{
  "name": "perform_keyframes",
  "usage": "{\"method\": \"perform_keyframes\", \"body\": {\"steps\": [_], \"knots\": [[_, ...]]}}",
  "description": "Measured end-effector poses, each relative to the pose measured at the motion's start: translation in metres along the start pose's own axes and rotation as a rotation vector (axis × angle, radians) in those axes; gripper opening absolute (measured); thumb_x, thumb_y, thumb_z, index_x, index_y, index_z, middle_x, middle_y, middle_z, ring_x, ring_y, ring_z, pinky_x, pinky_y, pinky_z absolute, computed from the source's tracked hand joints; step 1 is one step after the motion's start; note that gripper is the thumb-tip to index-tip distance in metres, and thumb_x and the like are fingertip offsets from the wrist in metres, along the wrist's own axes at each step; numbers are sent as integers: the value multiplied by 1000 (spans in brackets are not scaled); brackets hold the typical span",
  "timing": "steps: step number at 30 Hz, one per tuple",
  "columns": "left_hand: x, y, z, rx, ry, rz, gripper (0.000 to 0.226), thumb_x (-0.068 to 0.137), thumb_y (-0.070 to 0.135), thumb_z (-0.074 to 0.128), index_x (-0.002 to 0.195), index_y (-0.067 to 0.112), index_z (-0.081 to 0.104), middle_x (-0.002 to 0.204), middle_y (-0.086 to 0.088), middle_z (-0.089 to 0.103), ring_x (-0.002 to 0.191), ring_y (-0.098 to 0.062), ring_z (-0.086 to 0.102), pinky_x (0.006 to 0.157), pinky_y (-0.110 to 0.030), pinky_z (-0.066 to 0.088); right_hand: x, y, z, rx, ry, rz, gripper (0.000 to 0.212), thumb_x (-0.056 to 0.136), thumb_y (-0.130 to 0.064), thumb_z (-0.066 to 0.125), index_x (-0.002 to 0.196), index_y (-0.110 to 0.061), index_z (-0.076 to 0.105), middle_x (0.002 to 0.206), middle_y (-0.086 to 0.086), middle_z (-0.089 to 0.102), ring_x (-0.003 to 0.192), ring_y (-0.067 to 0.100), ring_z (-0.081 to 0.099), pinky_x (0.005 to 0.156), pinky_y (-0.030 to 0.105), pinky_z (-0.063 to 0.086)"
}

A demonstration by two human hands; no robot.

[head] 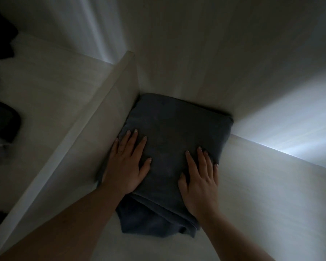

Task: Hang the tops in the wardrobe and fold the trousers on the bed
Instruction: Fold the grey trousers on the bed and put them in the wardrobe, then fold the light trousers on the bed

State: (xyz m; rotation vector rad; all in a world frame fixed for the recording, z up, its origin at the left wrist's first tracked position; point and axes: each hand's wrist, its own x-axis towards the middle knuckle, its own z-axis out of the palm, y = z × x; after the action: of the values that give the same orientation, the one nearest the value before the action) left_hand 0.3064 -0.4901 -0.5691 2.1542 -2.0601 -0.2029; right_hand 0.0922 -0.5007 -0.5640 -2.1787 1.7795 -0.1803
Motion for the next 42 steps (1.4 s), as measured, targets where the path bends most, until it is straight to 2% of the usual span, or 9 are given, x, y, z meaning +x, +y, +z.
{"method": "perform_keyframes", "body": {"steps": [6, 8, 11, 14, 17, 22, 29, 34, 42], "knots": [[1, 8, -11, 43, -160, -111, 67, 93, 56, 25, 150, 19, 27, 159, -9, 19, 147, -25, 14, 118, -46, 13, 15, 5, -10, -100, -173, -19, 65, 91, -50, 32, 151, -31, 14, 161, 3, 2, 147, 21, 1, 118, 43, 2], [-6, 17, -23, -154, -148, -213, 55, 94, 41, 47, 142, 16, 41, 151, -9, 37, 140, -25, 31, 114, -42, 26, 19, -1, -33, 42, -211, 35, 55, 89, -39, 48, 141, -25, 41, 153, 10, 31, 140, 25, 30, 114, 41, 27], [-32, 39, -54, -682, -33, -447, 30, 89, 11, 60, 119, 7, 60, 118, -11, 65, 111, -26, 61, 98, -39, 45, 4, -28, -72, 495, -108, 87, 27, 87, -20, 58, 113, -21, 65, 110, 4, 70, 105, 22, 64, 92, 37, 49], [-72, 65, -96, -851, 163, -524, 18, 87, -1, 61, 105, 1, 64, 101, -12, 68, 97, -19, 67, 92, -31, 49, -43, -66, -108, 612, 13, -45, 20, 89, -20, 60, 106, -23, 67, 101, -4, 72, 93, 10, 67, 87, 25, 49], [-110, 85, -144, -1008, 307, -621, 19, 87, -3, 59, 102, 7, 66, 87, 5, 66, 71, 15, 60, 68, -2, 43, -87, -95, -140, 797, -41, -82, 20, 89, -12, 60, 106, -19, 68, 102, -5, 71, 96, 8, 66, 87, 19, 48], [-198, 109, -225, -1177, 553, -681, 20, 86, 5, 66, 88, 25, 68, 85, 13, 72, 77, 4, 65, 73, -8, 47, -146, -131, -202, 982, -114, -224, 27, 88, 0, 56, 98, -23, 64, 102, -2, 70, 99, 13, 65, 92, 26, 49], [-339, 142, -305, -1309, 832, -659, 14, 88, 7, 66, 98, 16, 68, 94, 1, 74, 88, -2, 67, 73, -9, 48, -257, -177, -264, 1185, -284, -557, 31, 91, -4, 57, 96, -34, 65, 100, -14, 70, 99, -4, 64, 79, 7, 45], [-435, 151, -333, -1227, 971, -649, 14, 87, 8, 66, 94, 20, 70, 92, 2, 74, 88, -6, 68, 76, -13, 49, -334, -209, -263, 1186, -485, -731, 31, 92, -6, 57, 98, -36, 66, 100, -17, 71, 101, -3, 63, 81, 5, 43], [-633, 166, -341, -1029, 1309, -927, 22, 88, 9, 66, 93, 30, 72, 96, 4, 74, 91, -6, 68, 77, -12, 49, -475, -268, -240, 1072, -777, -1021, 28, 92, -15, 58, 99, -40, 66, 105, -17, 69, 103, -3, 62, 82, 6, 44]]}}
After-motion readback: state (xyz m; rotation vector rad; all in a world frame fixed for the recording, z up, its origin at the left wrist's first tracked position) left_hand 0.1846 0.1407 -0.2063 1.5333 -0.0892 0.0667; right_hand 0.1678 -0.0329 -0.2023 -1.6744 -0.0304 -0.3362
